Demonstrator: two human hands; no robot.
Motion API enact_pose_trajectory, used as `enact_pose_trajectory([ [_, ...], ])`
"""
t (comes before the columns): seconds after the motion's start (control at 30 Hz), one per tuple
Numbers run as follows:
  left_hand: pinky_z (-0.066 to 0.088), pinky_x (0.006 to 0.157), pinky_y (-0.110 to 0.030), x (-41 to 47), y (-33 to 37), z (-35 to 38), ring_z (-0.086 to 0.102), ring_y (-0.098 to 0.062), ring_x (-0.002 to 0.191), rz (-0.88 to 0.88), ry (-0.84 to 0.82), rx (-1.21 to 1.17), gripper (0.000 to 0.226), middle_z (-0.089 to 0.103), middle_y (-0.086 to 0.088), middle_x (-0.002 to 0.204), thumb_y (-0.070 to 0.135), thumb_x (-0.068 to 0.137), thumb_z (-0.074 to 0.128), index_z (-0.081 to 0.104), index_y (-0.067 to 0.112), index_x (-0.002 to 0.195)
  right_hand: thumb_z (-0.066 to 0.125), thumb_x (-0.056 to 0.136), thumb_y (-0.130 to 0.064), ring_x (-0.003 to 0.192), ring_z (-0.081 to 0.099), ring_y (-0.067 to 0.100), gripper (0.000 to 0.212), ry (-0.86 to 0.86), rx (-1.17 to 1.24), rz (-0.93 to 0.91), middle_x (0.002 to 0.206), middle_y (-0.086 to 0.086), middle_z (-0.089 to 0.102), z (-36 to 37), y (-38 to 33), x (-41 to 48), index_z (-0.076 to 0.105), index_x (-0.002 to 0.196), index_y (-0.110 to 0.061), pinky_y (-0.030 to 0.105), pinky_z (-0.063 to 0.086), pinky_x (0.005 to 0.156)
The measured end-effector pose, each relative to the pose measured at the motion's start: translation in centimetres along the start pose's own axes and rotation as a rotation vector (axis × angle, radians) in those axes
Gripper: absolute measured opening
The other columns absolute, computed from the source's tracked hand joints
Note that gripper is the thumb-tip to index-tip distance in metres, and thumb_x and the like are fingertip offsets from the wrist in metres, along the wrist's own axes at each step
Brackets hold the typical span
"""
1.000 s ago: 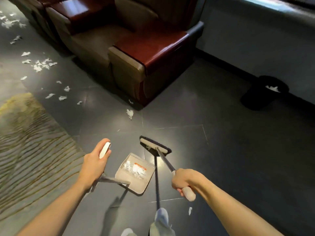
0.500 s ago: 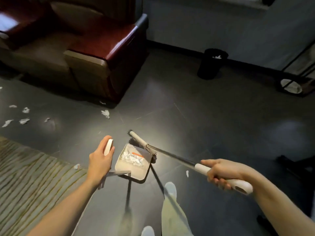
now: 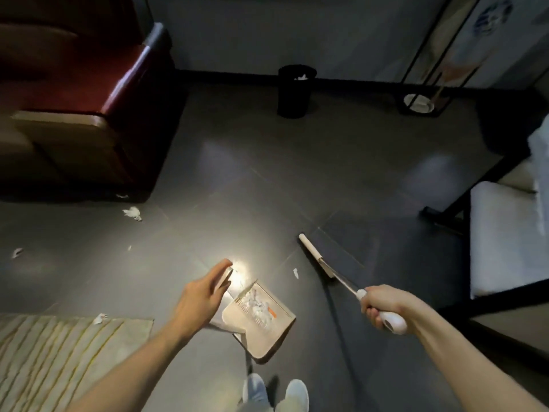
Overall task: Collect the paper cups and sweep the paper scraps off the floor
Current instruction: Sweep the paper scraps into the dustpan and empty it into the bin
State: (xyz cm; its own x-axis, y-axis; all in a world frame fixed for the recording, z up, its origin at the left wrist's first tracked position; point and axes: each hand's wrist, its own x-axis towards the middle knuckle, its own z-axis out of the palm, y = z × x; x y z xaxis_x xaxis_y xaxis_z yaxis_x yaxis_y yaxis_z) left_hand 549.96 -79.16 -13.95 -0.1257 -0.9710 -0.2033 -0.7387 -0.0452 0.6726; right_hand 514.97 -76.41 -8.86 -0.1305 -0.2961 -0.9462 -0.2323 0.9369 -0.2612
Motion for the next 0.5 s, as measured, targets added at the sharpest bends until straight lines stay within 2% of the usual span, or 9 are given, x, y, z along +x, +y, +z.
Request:
enact_pose_trajectory([
  [0.1,0.043,0.071,-0.03,0.6,1.3,2.1,0.062,-0.031,0.08,0.037,-0.031,0.046,0.04,0.068,-0.009,0.093,0.027,0.094,0.057,0.051,0.034,0.132,0.041,0.087,0.002,0.036,0.04,0.007,0.028,-0.037,-0.021,0.026,0.047,0.001,0.045,2.2,2.2,0.6,0.046,0.11,-0.013,0.017,0.035,0.035],
  [0.17,0.042,0.068,-0.029,0.8,2.0,3.2,0.059,-0.026,0.074,0.038,-0.025,0.074,0.038,0.066,-0.007,0.088,0.03,0.094,0.055,0.049,0.036,0.132,0.042,0.088,-0.001,0.039,0.043,0.007,0.032,-0.07,-0.066,0.011,0.05,0.001,0.049,3.9,3.8,0.1,0.039,0.114,-0.02,0.018,0.038,0.038],
  [0.23,0.04,0.064,-0.027,0.7,2.4,3.9,0.055,-0.02,0.066,0.045,-0.007,0.083,0.037,0.061,-0.002,0.079,0.033,0.094,0.055,0.048,0.039,0.13,0.04,0.085,-0.002,0.04,0.044,0.007,0.029,-0.125,-0.122,-0.004,0.054,0.001,0.05,5.3,5.2,-1.2,0.044,0.11,-0.017,0.02,0.039,0.041],
  [0.3,0.039,0.066,-0.028,0.9,2.5,4.2,0.053,-0.02,0.065,0.064,0.01,0.087,0.036,0.058,-0.001,0.075,0.033,0.094,0.055,0.049,0.039,0.129,0.037,0.082,-0.001,0.038,0.041,0.006,0.036,-0.188,-0.106,-0.015,0.047,-0.002,0.047,5.7,6.1,-2.3,0.051,0.111,-0.016,0.019,0.037,0.039],
  [0.4,0.039,0.065,-0.03,0.8,2.4,4.0,0.054,-0.022,0.064,0.086,0.015,0.082,0.035,0.059,-0.004,0.069,0.03,0.094,0.055,0.051,0.037,0.128,0.036,0.087,0.001,0.033,0.036,0.003,0.057,-0.28,0.066,0.06,0.042,-0.004,0.042,4.5,7.0,-3.8,0.045,0.138,-0.022,0.014,0.03,0.031],
  [0.43,0.04,0.065,-0.031,0.4,2.4,4.0,0.055,-0.023,0.063,0.097,0.009,0.081,0.035,0.059,-0.005,0.068,0.029,0.094,0.056,0.052,0.036,0.128,0.036,0.087,0.001,0.032,0.036,0.002,0.058,-0.294,0.09,0.059,0.043,-0.004,0.041,4.1,7.5,-4.4,0.044,0.14,-0.022,0.013,0.03,0.03],
  [0.5,0.046,0.063,-0.035,-0.3,2.6,4.0,0.055,-0.023,0.06,0.102,-0.013,0.029,0.035,0.058,-0.004,0.066,0.028,0.094,0.055,0.051,0.036,0.128,0.039,0.086,0.002,0.033,0.037,0.002,0.053,-0.284,0.082,0.015,0.043,-0.004,0.043,4.0,8.9,-5.8,0.051,0.129,-0.026,0.012,0.031,0.032],
])
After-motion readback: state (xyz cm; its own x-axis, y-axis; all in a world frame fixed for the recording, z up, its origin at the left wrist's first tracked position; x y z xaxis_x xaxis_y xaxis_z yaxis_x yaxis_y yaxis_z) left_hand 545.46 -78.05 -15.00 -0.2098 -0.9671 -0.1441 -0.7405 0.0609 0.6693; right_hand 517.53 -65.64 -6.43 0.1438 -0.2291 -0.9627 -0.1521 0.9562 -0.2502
